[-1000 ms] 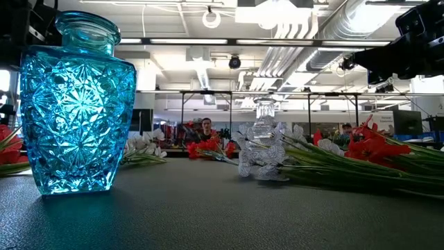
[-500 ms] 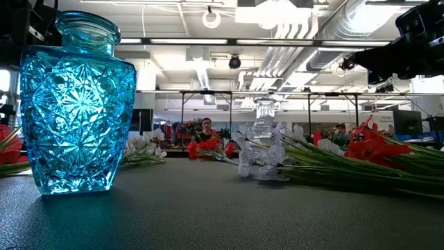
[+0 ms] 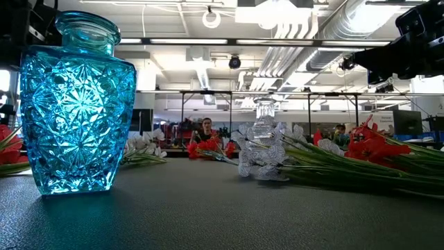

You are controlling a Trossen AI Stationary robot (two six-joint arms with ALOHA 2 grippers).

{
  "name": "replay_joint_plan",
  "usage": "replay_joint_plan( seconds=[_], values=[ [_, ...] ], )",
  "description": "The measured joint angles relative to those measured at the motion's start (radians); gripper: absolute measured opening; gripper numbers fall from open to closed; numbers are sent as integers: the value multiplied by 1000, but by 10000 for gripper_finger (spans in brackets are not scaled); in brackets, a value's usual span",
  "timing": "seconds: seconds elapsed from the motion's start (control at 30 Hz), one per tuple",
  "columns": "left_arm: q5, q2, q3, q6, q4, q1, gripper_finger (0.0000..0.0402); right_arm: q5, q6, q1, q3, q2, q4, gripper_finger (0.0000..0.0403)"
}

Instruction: Sort flowers into vase by color

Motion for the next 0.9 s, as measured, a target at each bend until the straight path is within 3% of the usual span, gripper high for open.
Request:
replay_joint_plan(
  seconds=[0.17,0.9],
  values=[
    [-48,0,0,0,5,0,1,0,0,0,0,0,0,2],
    [-59,0,0,7,23,0,1,0,-11,0,0,0,0,2]
  ],
)
